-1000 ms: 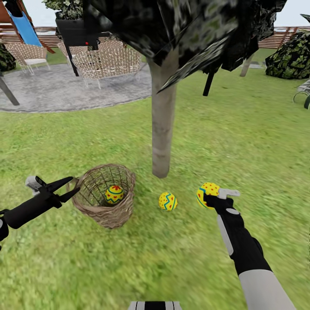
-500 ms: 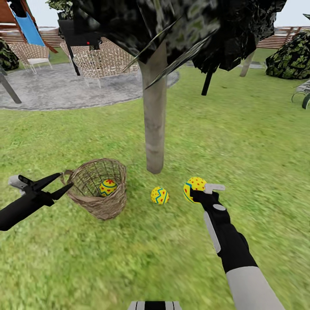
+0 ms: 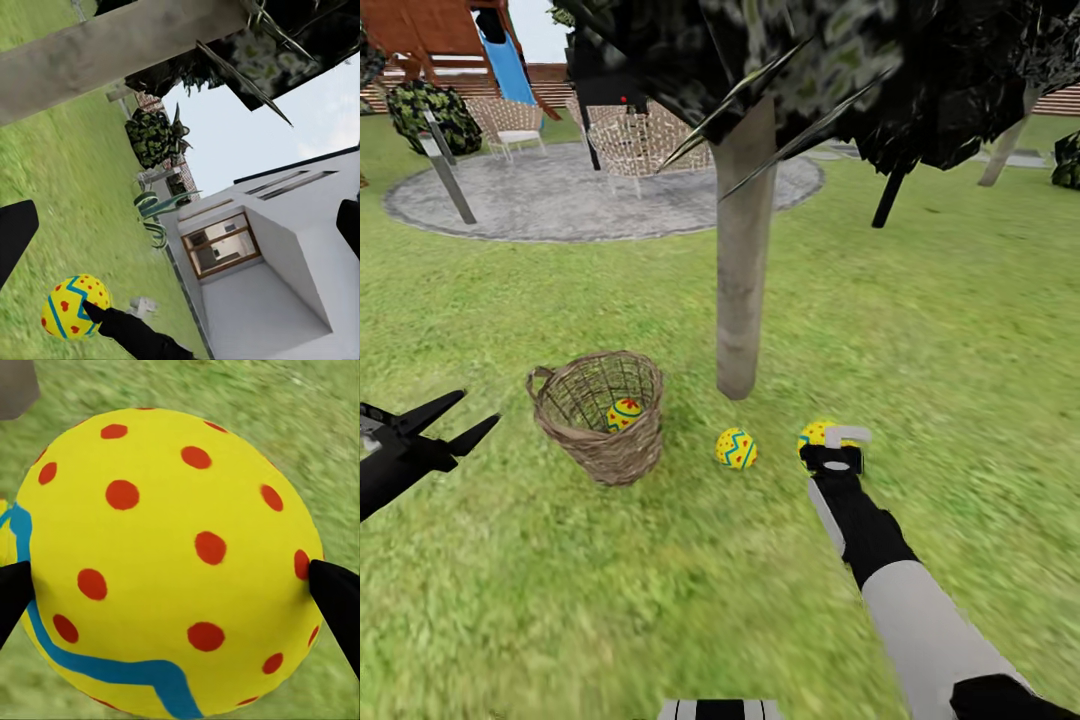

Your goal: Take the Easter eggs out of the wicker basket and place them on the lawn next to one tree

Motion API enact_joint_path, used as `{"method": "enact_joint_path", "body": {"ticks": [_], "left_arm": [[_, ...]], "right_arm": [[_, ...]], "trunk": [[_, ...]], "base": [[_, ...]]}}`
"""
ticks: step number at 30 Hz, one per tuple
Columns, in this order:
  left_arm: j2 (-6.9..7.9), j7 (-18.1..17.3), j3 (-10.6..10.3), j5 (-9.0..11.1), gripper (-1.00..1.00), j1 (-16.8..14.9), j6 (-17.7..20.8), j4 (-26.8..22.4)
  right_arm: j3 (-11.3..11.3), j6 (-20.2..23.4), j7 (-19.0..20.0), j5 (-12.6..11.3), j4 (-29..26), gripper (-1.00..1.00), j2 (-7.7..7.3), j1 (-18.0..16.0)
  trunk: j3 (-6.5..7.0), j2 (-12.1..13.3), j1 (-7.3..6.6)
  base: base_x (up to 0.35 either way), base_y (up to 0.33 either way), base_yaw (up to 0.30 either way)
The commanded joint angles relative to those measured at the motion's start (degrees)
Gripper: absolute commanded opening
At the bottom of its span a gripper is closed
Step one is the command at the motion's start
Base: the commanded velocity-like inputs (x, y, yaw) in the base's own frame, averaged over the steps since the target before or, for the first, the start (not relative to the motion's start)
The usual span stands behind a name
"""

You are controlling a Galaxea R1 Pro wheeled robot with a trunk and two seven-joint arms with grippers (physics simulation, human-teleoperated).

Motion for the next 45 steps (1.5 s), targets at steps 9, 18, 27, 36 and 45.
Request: {"method": "enact_joint_path", "body": {"ticks": [9,18,27,36,45], "left_arm": [[-0.53,-0.23,-1.99,-0.06,1.0,0.02,0.33,0.04],[-1.69,-0.2,-1.99,-0.09,1.0,0.03,0.34,0.07],[-1.69,-0.21,-1.99,-0.06,1.0,0.03,0.31,0.07],[-1.69,-0.26,-1.99,-0.05,1.0,0.03,0.34,0.07],[-1.62,-3.5,-1.82,0.04,1.0,1.06,0.28,0.1]], "right_arm": [[0.24,-3.87,-0.09,-0.3,17.39,-1.0,1.21,-9.83],[6.25,-4.32,0.18,-0.45,17.63,-1.0,1.42,-9.92],[6.51,-5.71,0.32,-0.38,17.06,-1.0,1.5,-9.89],[6.49,-5.34,8.53,-0.86,17.24,-1.0,1.13,-9.9],[6.32,-7.12,16.45,-0.66,18.63,-1.0,1.16,-10.71]], "trunk": [[-0.04,-0.02,-0.01],[-0.04,-0.02,-0.01],[-0.04,-0.02,-0.01],[-0.04,-0.02,-0.01],[-0.04,-0.02,-0.01]], "base": [[0.0,-0.35,0.293],[0.0,-0.35,0.292],[0.0,-0.35,0.224],[0.056,-0.348,0.002],[0.052,-0.144,0.013]]}}
